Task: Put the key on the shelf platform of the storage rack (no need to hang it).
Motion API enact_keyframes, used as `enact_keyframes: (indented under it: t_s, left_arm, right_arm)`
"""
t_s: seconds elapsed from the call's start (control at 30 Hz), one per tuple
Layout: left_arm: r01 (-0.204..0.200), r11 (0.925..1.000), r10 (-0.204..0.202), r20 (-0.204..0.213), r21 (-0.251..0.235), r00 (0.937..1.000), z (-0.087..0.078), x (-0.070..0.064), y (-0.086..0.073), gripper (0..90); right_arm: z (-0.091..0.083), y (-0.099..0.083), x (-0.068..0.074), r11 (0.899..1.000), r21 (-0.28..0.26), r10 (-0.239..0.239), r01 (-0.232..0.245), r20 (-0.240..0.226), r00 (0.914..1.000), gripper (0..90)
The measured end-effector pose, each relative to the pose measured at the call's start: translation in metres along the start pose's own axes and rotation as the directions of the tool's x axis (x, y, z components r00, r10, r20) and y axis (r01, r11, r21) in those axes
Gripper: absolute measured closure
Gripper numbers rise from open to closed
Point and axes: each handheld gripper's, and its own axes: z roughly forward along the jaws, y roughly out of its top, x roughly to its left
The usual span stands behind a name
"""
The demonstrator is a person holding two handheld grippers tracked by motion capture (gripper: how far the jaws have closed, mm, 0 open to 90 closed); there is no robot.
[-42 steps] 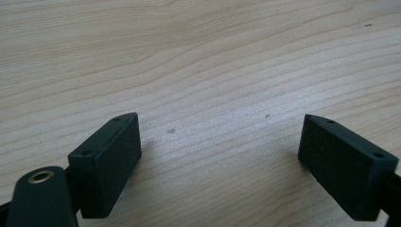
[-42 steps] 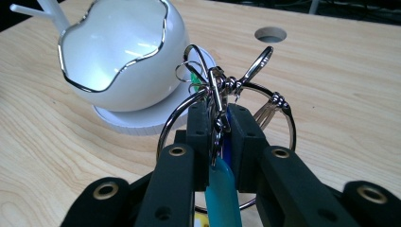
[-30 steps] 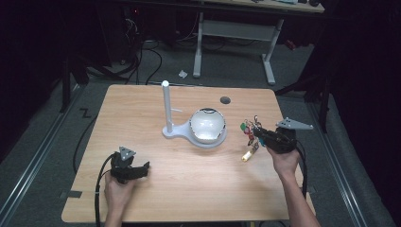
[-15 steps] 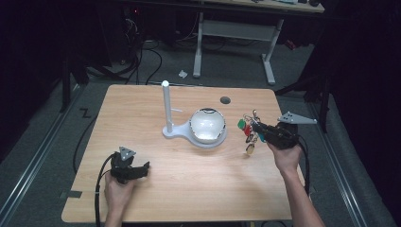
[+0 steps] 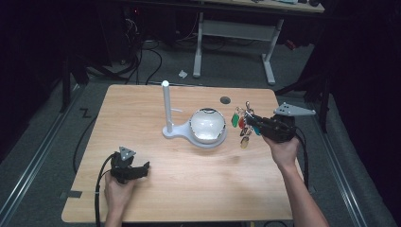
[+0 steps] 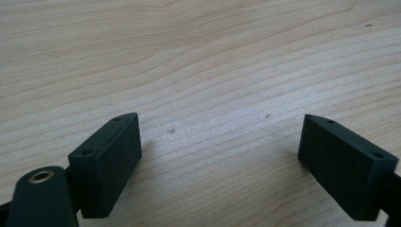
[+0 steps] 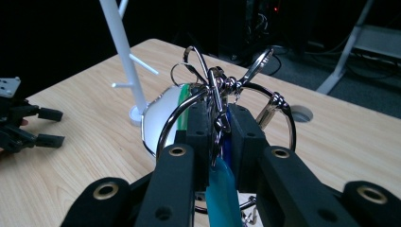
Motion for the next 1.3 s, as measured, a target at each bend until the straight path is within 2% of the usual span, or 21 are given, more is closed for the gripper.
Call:
enact_keyframes:
  t_s: [0.37, 0.97, 1.3]
  left_arm:
    - [0.0, 1.0, 0.0, 0.0, -0.001, 1.0, 0.0, 0.0, 0.0, 14.5]
    - [0.001, 1.0, -0.001, 0.0, 0.0, 1.0, 0.0, 0.0, 0.0, 14.6]
    - [0.004, 1.0, -0.004, 0.0, 0.003, 1.0, 0.0, 0.0, 0.0, 14.6]
  right_arm:
    - [0.009, 0.024, 0.015, 0.999, -0.016, -0.037, 0.036, -0.059, 0.9976, 80.5]
    - [0.038, 0.056, 0.039, 0.997, -0.03, -0.074, 0.07, -0.159, 0.9846, 80.4]
    - [0.058, 0.06, 0.042, 0.998, -0.019, -0.07, 0.067, -0.171, 0.9828, 80.4]
